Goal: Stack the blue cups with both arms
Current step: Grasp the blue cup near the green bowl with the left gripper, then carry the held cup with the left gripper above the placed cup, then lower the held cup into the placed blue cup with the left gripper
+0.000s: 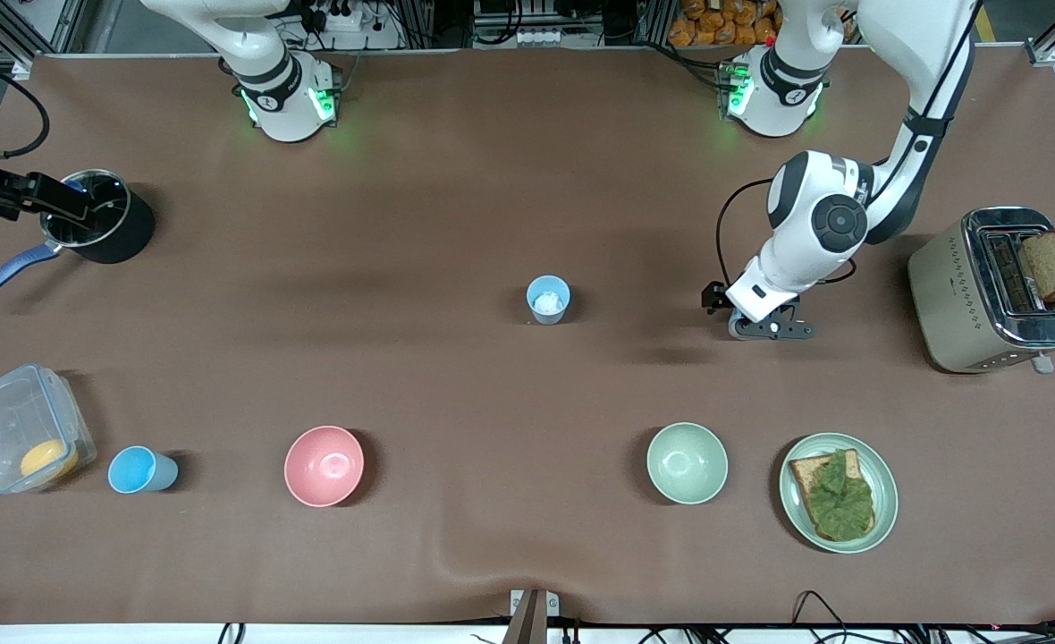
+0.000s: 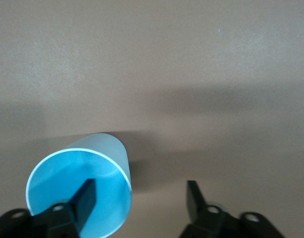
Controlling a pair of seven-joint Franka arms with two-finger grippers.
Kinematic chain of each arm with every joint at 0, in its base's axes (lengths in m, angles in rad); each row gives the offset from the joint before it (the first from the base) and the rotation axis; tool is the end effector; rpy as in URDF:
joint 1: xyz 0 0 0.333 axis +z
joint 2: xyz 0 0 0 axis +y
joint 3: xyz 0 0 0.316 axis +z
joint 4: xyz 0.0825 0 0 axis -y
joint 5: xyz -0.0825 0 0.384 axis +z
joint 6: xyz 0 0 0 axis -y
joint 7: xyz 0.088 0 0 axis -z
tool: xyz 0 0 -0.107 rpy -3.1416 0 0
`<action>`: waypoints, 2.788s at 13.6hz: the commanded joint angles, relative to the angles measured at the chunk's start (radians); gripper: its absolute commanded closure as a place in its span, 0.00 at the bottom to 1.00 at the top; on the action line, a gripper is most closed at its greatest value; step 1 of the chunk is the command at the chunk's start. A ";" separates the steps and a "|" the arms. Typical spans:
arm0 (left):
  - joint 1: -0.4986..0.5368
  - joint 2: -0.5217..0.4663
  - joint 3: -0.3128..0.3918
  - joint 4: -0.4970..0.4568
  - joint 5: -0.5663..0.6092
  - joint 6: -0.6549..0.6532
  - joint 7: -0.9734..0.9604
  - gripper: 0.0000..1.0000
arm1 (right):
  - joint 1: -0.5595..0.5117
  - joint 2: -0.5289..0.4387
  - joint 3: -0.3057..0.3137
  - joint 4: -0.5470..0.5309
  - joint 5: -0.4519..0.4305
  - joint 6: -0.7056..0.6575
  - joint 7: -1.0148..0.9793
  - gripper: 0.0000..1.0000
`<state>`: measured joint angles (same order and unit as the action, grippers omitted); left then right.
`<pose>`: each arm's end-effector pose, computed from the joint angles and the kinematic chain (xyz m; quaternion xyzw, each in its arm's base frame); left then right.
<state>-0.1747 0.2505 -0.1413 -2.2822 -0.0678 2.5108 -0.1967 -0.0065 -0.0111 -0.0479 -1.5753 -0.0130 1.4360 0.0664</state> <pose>0.5050 -0.1654 0.2433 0.9988 -0.0300 -0.0192 0.0334 0.5352 -0.0308 0.6176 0.9961 -0.0607 -0.0640 0.0066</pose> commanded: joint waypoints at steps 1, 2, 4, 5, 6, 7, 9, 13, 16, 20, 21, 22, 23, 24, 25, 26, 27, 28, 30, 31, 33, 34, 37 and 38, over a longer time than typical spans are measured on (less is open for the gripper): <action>0.007 0.003 -0.004 -0.008 0.002 0.019 0.010 0.88 | -0.020 0.010 0.014 0.017 -0.001 -0.008 0.000 0.00; 0.007 0.001 -0.004 -0.008 0.002 0.017 0.011 1.00 | -0.020 0.010 0.014 0.017 -0.001 -0.008 0.000 0.00; 0.015 -0.013 -0.004 -0.008 0.002 0.016 0.011 1.00 | -0.021 0.010 0.013 0.017 -0.001 -0.009 -0.002 0.00; 0.021 -0.032 -0.004 -0.007 0.002 0.013 0.008 1.00 | -0.021 0.010 0.013 0.017 -0.001 -0.009 -0.002 0.00; 0.026 -0.046 -0.004 -0.005 0.002 0.011 0.008 1.00 | -0.021 0.010 0.013 0.017 -0.001 -0.009 -0.002 0.00; 0.032 -0.057 -0.004 -0.002 0.002 0.011 0.005 1.00 | -0.021 0.010 0.013 0.017 -0.001 -0.009 -0.005 0.00; 0.032 -0.077 -0.006 0.012 0.002 0.010 0.002 1.00 | -0.021 0.010 0.013 0.017 -0.001 -0.009 -0.005 0.00; 0.020 -0.125 -0.105 0.110 -0.012 -0.007 -0.013 1.00 | -0.023 0.010 0.013 0.017 -0.001 -0.012 -0.005 0.00; -0.067 -0.128 -0.124 0.188 -0.014 -0.032 -0.105 1.00 | -0.021 0.010 0.013 0.017 -0.001 -0.011 -0.007 0.00; -0.199 -0.083 -0.136 0.322 0.003 -0.125 -0.312 1.00 | -0.021 0.010 0.013 0.017 -0.001 -0.012 -0.007 0.00; -0.233 -0.067 -0.136 0.335 0.009 -0.125 -0.322 1.00 | -0.023 0.010 0.013 0.015 -0.001 -0.012 -0.007 0.00; -0.264 -0.041 -0.136 0.360 0.023 -0.127 -0.354 1.00 | -0.023 0.010 0.013 0.015 -0.001 -0.012 -0.008 0.00; -0.297 -0.010 -0.135 0.393 0.042 -0.132 -0.410 1.00 | -0.029 0.010 0.013 0.015 -0.001 -0.012 -0.008 0.00; -0.328 0.024 -0.135 0.424 0.071 -0.150 -0.456 1.00 | -0.030 0.010 0.013 0.015 -0.001 -0.014 -0.008 0.00; -0.354 0.057 -0.135 0.453 0.107 -0.167 -0.493 1.00 | -0.030 0.010 0.013 0.015 -0.001 -0.014 -0.008 0.00; -0.373 0.084 -0.135 0.464 0.123 -0.168 -0.522 1.00 | -0.032 0.010 0.013 0.015 0.001 -0.014 -0.008 0.00; -0.384 0.104 -0.133 0.470 0.123 -0.168 -0.541 1.00 | -0.032 0.010 0.013 0.015 0.001 -0.014 -0.010 0.00; -0.396 0.121 -0.130 0.477 0.121 -0.168 -0.549 1.00 | -0.032 0.010 0.013 0.014 0.001 -0.014 -0.010 0.00; -0.408 0.134 -0.126 0.480 0.118 -0.167 -0.572 1.00 | -0.035 0.010 0.013 0.014 0.001 -0.014 -0.011 0.00; -0.416 0.141 -0.126 0.480 0.118 -0.168 -0.575 1.00 | -0.038 0.010 0.013 0.012 0.001 -0.014 -0.011 0.00; -0.422 0.151 -0.124 0.490 0.118 -0.167 -0.589 1.00 | -0.043 0.010 0.013 0.012 0.001 -0.014 -0.011 0.00; -0.430 0.157 -0.124 0.495 0.118 -0.168 -0.601 1.00 | -0.043 0.010 0.013 0.012 0.001 -0.014 -0.011 0.00; -0.436 0.168 -0.124 0.507 0.120 -0.168 -0.613 1.00 | -0.043 0.010 0.013 0.012 0.001 -0.014 -0.011 0.00; -0.436 0.170 -0.124 0.506 0.121 -0.167 -0.613 1.00 | -0.043 0.010 0.013 0.012 0.001 -0.014 -0.011 0.00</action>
<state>-0.5957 0.4005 -0.2770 -1.8080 0.0247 2.3652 -0.7786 -0.0215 -0.0073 -0.0525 -1.5753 -0.0130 1.4327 0.0658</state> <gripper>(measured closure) 0.974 0.000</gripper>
